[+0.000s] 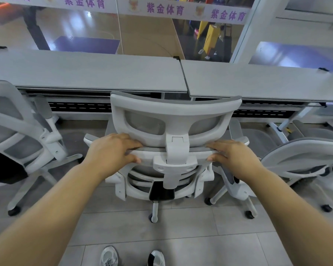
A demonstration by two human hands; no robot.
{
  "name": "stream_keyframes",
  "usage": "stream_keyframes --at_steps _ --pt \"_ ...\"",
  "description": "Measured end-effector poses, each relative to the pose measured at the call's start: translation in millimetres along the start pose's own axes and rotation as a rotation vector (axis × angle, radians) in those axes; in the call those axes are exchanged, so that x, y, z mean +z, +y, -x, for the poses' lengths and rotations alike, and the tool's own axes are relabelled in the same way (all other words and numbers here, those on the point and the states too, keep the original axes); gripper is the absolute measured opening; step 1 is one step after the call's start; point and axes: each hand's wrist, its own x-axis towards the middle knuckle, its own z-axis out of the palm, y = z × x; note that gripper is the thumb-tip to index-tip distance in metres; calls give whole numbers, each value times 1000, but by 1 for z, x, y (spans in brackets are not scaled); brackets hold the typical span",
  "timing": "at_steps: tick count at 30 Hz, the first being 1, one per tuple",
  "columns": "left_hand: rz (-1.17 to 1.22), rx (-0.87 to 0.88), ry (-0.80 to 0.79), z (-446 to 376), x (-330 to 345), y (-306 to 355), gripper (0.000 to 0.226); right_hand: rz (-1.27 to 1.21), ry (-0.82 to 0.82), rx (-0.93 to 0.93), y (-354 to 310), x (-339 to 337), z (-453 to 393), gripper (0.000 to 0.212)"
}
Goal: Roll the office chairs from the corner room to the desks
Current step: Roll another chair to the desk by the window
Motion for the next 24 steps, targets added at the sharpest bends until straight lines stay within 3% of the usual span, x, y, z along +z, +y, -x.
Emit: stream_keyframes --at_steps 15,24 --pt "-39 49 -26 16 -1 14 45 -16 -34 13 1 -4 20 42" --pt "-16 49 -71 19 -15 -2 35 198 -160 102 -28 -27 22 35"
